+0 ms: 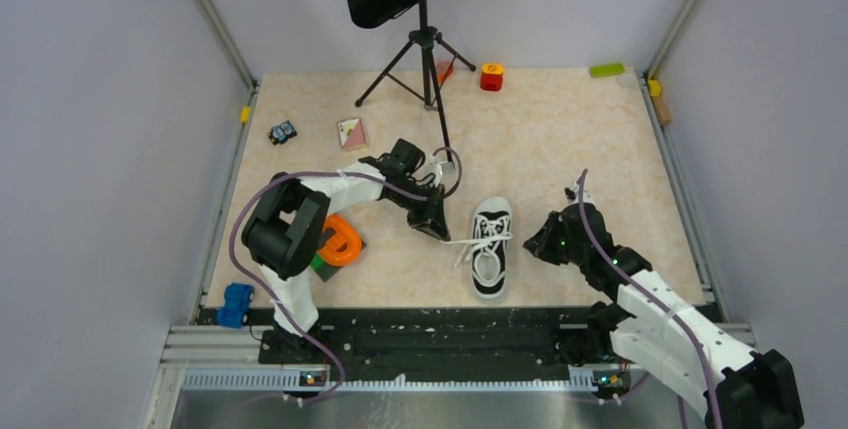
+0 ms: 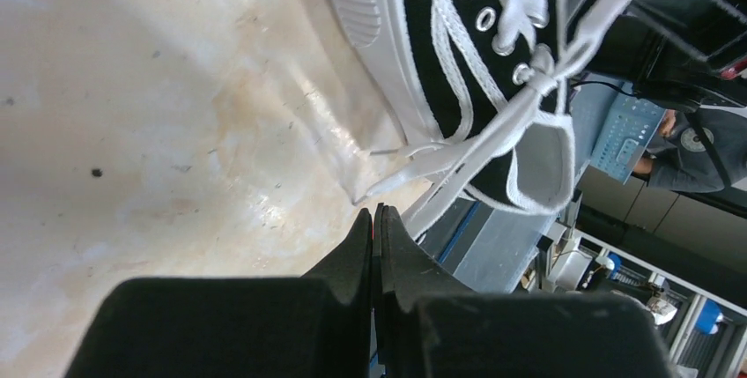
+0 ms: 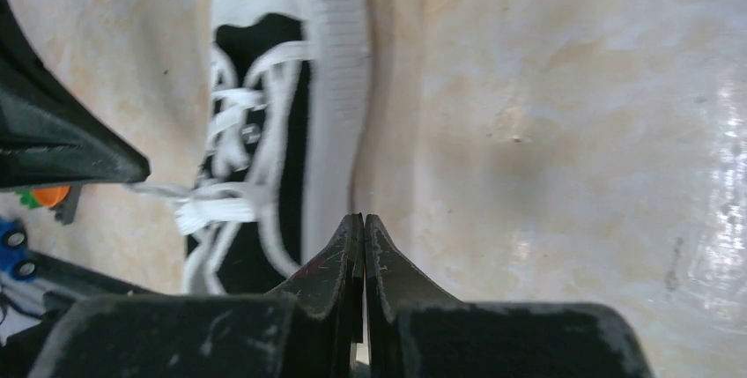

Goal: Tie the shoes
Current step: Tie the shoelace on the shoe.

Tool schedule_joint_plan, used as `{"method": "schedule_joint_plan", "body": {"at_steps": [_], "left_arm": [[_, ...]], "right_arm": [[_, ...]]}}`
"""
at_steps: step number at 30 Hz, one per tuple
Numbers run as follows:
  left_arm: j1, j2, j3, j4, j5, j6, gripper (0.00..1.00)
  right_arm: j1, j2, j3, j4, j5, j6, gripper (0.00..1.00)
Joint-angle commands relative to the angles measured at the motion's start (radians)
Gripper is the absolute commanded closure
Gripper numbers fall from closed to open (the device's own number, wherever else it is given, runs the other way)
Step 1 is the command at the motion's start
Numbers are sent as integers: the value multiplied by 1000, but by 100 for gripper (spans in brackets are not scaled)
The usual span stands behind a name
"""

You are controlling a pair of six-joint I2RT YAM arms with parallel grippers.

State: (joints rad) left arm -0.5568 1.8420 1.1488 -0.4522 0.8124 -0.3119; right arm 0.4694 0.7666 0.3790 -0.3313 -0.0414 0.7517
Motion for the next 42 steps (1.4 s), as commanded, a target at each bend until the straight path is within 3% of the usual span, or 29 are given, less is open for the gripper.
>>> {"method": "schedule_joint_plan", "body": {"at_steps": [1,8,14,17,19,27,33,42], "left_arm": [[29,7,-35,-1,-29,6,100],[28,-25,85,-111,-51,52,100],[18,-1,132,-112,-26,43,100],[6,5,130,-107,-25,39,100],[1,7,127,-102,-24,36,100],[-4,6,124,-102,-22,34,100],[-9,8,124,-99,-19,32,100],[-16,17,130,-93,-17,25,100]], "right_arm": [[-5,-26,-21,-53,90,-1,100],[-4,-7,73,-54,80,-24,100],[-4,-11,98,42,-6,11,100],[-4,8,85,103,-60,47,70],[-3,42,73,137,-95,64,65],[-4,93,22,199,-125,133,63],[-3,23,23,178,-113,148,60],[45,39,27,233,-138,206,59]]}}
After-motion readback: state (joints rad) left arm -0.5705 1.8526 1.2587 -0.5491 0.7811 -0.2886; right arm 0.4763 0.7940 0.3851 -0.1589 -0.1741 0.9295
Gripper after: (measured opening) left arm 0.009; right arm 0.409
